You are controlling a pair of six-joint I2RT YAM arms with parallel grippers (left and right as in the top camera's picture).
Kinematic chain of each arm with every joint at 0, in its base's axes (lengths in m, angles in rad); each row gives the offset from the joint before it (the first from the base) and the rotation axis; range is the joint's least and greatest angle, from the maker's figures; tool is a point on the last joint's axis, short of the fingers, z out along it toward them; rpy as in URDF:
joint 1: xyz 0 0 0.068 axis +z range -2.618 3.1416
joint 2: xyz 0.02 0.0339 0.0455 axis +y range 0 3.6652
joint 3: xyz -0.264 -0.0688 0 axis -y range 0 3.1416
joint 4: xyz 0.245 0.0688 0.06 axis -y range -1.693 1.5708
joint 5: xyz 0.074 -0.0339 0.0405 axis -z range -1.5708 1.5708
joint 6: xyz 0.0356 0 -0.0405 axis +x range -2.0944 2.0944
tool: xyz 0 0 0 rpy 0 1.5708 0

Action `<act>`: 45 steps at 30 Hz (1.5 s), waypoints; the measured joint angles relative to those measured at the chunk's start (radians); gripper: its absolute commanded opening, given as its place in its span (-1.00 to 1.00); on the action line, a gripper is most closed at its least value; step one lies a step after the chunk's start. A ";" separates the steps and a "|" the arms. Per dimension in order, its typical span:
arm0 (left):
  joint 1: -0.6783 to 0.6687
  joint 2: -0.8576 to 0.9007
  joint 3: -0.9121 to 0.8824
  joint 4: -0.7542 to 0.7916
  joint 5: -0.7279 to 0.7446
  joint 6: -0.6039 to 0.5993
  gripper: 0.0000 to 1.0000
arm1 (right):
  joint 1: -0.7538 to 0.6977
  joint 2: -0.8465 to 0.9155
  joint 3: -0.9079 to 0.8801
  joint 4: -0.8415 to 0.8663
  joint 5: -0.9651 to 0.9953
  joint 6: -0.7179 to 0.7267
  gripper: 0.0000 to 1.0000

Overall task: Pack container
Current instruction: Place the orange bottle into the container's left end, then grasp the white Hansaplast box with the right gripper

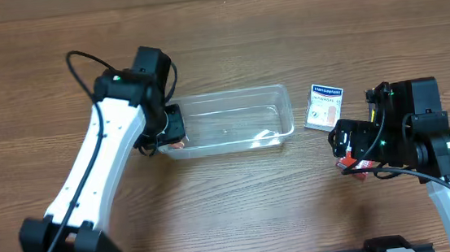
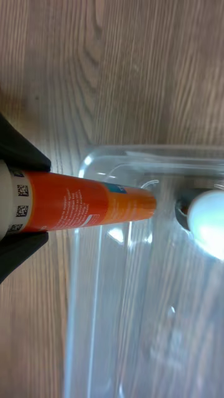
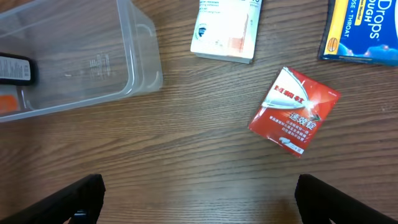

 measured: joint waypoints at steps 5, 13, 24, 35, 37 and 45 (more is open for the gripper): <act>0.000 0.083 -0.002 0.016 -0.005 0.000 -0.35 | 0.000 0.000 0.000 -0.002 0.000 0.000 1.00; 0.000 0.103 0.003 0.021 -0.011 -0.015 0.15 | 0.000 0.000 0.000 -0.003 0.000 0.000 1.00; 0.005 0.006 0.410 -0.200 -0.101 0.004 0.60 | 0.000 0.013 0.039 0.080 0.035 0.028 1.00; 0.177 -0.208 0.418 -0.258 -0.147 0.004 0.79 | 0.000 0.656 0.360 0.155 0.145 0.045 1.00; 0.177 -0.207 0.396 -0.251 -0.147 0.004 0.79 | 0.001 0.764 0.360 0.158 0.146 0.045 1.00; 0.177 -0.191 0.346 -0.218 -0.147 0.004 0.79 | 0.001 0.895 0.360 0.179 0.146 0.045 1.00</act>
